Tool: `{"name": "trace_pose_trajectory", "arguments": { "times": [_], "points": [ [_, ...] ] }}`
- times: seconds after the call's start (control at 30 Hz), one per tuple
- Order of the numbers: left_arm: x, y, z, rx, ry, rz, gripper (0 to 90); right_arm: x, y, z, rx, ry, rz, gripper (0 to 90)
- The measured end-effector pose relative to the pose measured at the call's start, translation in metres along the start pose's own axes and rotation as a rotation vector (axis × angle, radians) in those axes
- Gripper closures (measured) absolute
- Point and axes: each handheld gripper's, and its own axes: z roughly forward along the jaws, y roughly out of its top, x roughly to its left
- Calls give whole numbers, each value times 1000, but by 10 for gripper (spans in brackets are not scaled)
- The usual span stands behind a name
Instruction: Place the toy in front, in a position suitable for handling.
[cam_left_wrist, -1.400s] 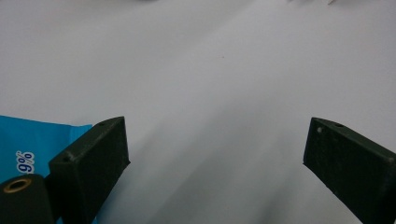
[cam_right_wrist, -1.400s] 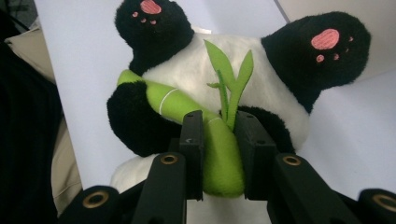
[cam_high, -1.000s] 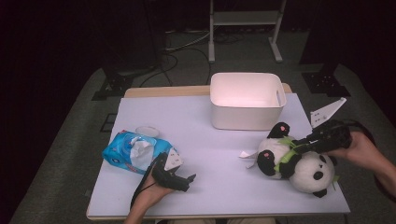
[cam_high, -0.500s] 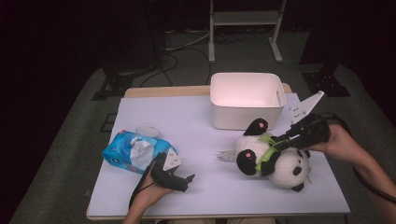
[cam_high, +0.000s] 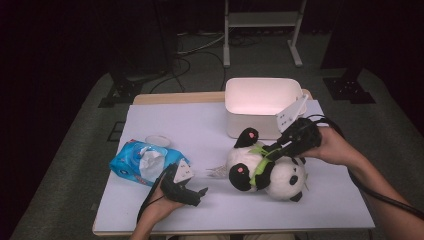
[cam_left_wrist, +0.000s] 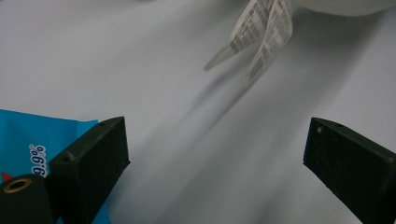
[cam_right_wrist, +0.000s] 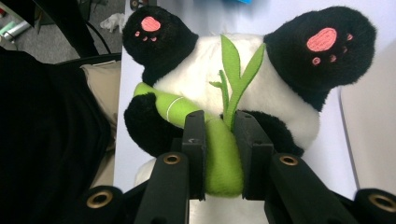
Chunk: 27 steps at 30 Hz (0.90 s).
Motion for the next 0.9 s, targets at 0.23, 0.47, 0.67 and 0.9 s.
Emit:
{"name": "trace_pose_trajectory", "arguments": {
  "times": [0.23, 0.47, 0.67, 0.9],
  "points": [
    [-1, 0, 0, 4, -13, 9, 59, -7, 27, 23, 31, 37, -34, 749],
    [-2, -1, 1, 7, -25, 21, 59, -15, 33, 61, 61, 90, -21, 745],
    [-2, -1, 0, 15, -40, 38, 59, -16, 32, 71, 36, 94, -5, 718],
    [-1, 1, 1, 21, -61, 47, 59, -15, 20, 60, -10, 57, 32, 570]
  ]
}}
